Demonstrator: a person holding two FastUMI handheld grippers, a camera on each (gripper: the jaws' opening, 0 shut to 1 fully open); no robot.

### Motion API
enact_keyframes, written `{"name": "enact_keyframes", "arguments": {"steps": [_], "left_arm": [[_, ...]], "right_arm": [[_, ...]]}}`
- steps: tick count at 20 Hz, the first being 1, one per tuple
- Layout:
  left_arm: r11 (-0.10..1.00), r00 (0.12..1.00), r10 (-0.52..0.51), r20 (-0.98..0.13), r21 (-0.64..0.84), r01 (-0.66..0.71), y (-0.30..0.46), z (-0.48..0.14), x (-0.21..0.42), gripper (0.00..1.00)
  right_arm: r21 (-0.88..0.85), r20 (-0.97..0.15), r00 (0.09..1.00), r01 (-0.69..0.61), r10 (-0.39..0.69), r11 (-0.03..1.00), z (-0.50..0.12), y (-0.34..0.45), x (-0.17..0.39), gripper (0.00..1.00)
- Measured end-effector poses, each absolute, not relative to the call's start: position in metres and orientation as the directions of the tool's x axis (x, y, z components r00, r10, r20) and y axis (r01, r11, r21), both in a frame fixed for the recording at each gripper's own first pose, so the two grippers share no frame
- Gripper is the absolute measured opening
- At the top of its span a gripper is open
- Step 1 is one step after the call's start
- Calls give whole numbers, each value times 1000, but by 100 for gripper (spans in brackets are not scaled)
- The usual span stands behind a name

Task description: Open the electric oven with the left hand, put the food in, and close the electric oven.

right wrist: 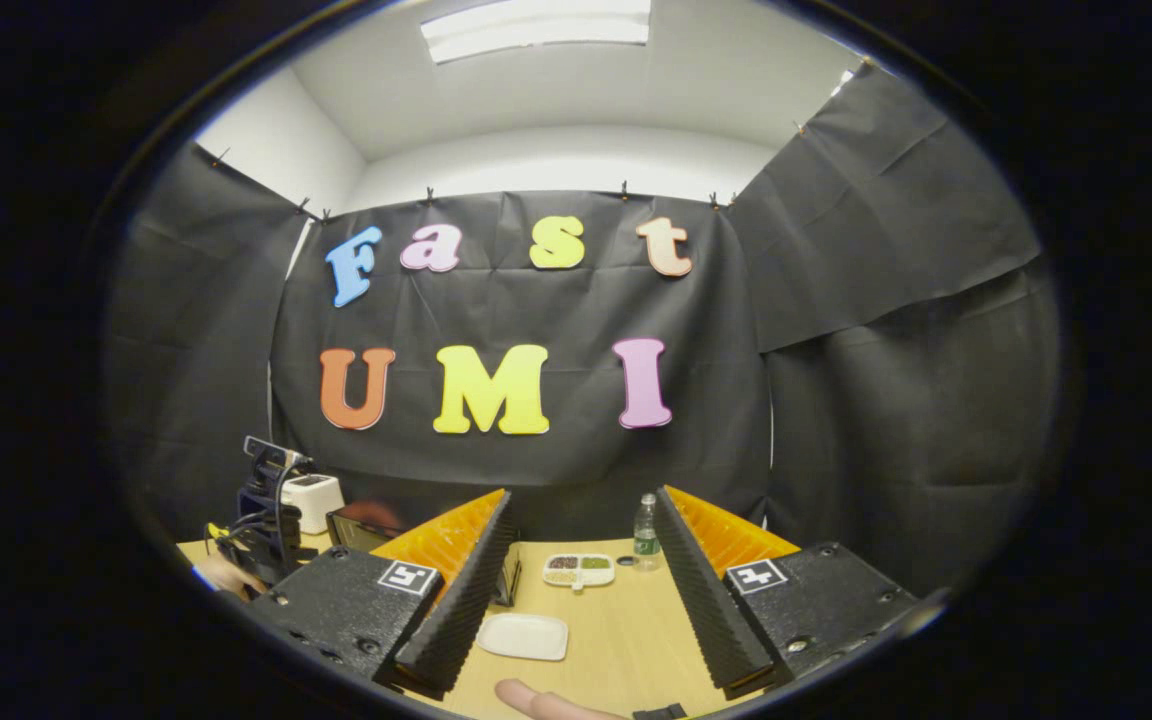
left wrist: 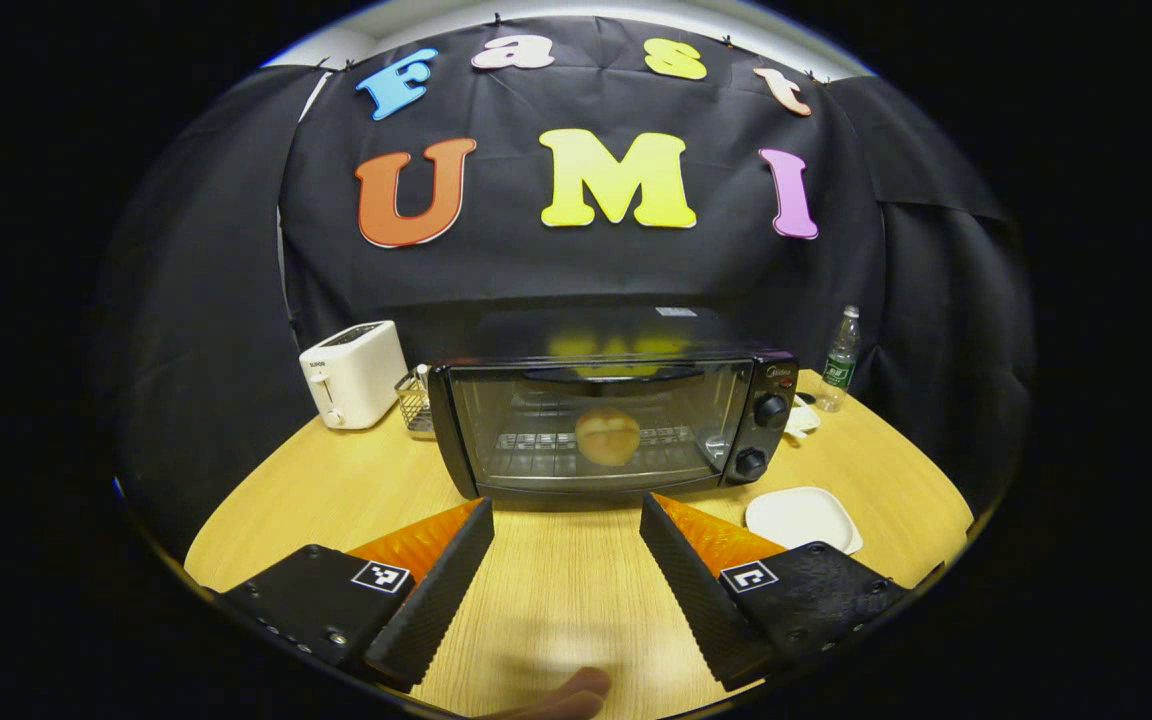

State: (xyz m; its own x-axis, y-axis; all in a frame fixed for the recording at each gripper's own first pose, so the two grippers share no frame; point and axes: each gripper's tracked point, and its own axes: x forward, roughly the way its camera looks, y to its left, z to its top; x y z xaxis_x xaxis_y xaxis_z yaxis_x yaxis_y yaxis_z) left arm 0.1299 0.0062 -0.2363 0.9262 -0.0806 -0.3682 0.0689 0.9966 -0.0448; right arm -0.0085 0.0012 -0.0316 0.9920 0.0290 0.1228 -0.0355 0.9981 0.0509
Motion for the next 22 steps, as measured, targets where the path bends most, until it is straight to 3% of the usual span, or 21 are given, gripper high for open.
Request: {"name": "enact_keyframes", "arguments": {"steps": [9, 10, 12, 13, 22], "left_arm": [[993, 982, -86, -166, -98, 70, 9, -125, 72, 97], [994, 987, -79, -141, -91, 66, 11, -110, 63, 96], [996, 994, -65, -91, -70, 58, 15, -84, 42, 96], [997, 996, -57, -67, -63, 53, 15, -71, 31, 96], [997, 999, -38, 31, -62, 40, 10, -41, -58, 96]], "right_arm": [[32, 134, 991, -2, -2, 999, -16, -4, -31, 90], [28, 131, 991, -1, -3, 1000, -17, -4, -33, 87], [17, 124, 992, 2, -4, 1000, -19, -2, -37, 90], [16, 121, 993, 2, -4, 1000, -20, -2, -39, 87], [28, 136, 991, 4, -8, 1000, -19, 3, -74, 90]]}}
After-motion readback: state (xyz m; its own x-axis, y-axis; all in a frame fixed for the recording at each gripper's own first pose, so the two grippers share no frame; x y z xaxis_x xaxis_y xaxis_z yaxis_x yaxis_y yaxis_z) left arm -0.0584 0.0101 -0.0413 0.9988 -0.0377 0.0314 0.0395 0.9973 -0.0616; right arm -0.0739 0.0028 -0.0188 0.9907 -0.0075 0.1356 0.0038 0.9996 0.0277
